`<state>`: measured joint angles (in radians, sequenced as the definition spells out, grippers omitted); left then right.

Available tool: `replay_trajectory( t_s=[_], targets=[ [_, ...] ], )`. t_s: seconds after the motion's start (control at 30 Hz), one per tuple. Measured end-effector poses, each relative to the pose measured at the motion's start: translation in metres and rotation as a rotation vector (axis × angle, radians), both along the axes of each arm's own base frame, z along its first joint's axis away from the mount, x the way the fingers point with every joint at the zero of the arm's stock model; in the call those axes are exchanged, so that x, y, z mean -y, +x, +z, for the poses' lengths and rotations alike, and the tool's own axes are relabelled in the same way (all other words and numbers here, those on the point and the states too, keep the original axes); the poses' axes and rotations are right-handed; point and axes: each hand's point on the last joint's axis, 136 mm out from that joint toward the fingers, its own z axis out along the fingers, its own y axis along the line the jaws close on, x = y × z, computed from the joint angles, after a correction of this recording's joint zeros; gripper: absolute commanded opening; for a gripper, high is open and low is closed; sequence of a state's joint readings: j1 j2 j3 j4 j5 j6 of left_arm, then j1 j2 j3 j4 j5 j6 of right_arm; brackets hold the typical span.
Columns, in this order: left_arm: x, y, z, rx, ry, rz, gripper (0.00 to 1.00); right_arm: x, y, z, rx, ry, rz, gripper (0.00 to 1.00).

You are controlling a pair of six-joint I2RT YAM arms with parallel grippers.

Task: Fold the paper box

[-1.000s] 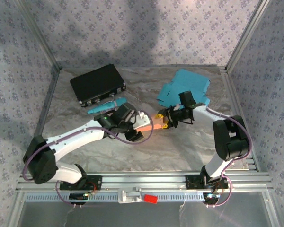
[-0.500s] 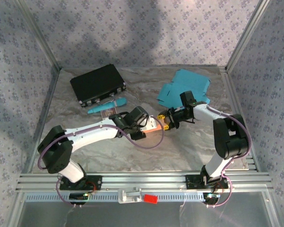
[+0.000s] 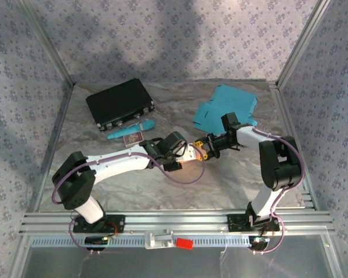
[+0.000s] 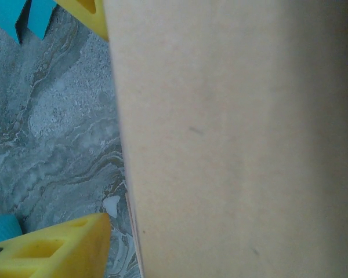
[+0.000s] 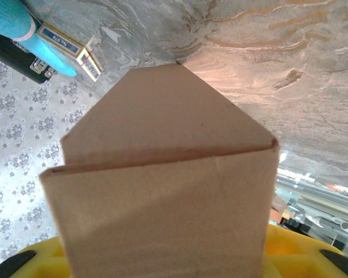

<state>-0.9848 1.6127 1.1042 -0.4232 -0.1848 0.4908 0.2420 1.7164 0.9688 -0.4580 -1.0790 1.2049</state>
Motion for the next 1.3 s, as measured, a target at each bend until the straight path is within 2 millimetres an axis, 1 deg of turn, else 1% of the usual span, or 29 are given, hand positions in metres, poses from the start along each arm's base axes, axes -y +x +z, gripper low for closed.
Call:
replay_trajectory(
  t_s=[0.07,0.17,0.27,0.47,0.6,0.7,0.83,0.9,0.93,1.0,1.17,1.3],
  targets=[
    [0.0,0.0,0.0,-0.001,0.0,-0.001,0.62,0.0,0.0,0.0,-0.006,0.005,0.0,0.32],
    [0.002,-0.001,-0.001,-0.004,0.01,-0.011,0.55,0.001,0.0,-0.001,-0.008,0.007,0.001,0.35],
    [0.002,-0.003,-0.001,-0.014,0.018,-0.021,0.51,0.003,0.0,-0.001,-0.011,0.008,0.003,0.44],
    [0.003,-0.007,0.005,-0.051,0.042,-0.042,0.5,0.007,-0.006,-0.002,-0.029,0.002,0.014,0.64],
    [0.0,-0.015,0.007,-0.101,0.069,-0.057,0.5,0.018,-0.006,-0.004,-0.039,-0.024,-0.002,0.7],
    [-0.004,-0.023,0.007,-0.157,0.103,-0.066,0.5,0.033,0.002,0.003,0.013,-0.075,-0.03,0.71],
    [-0.009,-0.032,0.004,-0.219,0.135,-0.052,0.48,0.054,0.012,0.028,0.148,-0.13,-0.079,0.7],
    [-0.011,-0.032,0.003,-0.242,0.143,-0.039,0.47,0.06,0.013,0.034,0.196,-0.163,-0.089,0.69],
    [-0.01,-0.032,0.003,-0.252,0.142,-0.03,0.44,0.06,0.012,0.037,0.217,-0.177,-0.088,0.69],
    [-0.01,-0.029,0.004,-0.275,0.135,-0.012,0.41,0.06,0.01,0.037,0.238,-0.197,-0.084,0.68],
    [-0.01,-0.02,0.006,-0.319,0.11,0.032,0.41,0.057,-0.002,0.016,0.199,-0.239,-0.071,0.68],
    [-0.012,-0.016,0.006,-0.352,0.083,0.055,0.41,0.056,-0.002,0.012,0.199,-0.26,-0.074,0.68]
  ],
)
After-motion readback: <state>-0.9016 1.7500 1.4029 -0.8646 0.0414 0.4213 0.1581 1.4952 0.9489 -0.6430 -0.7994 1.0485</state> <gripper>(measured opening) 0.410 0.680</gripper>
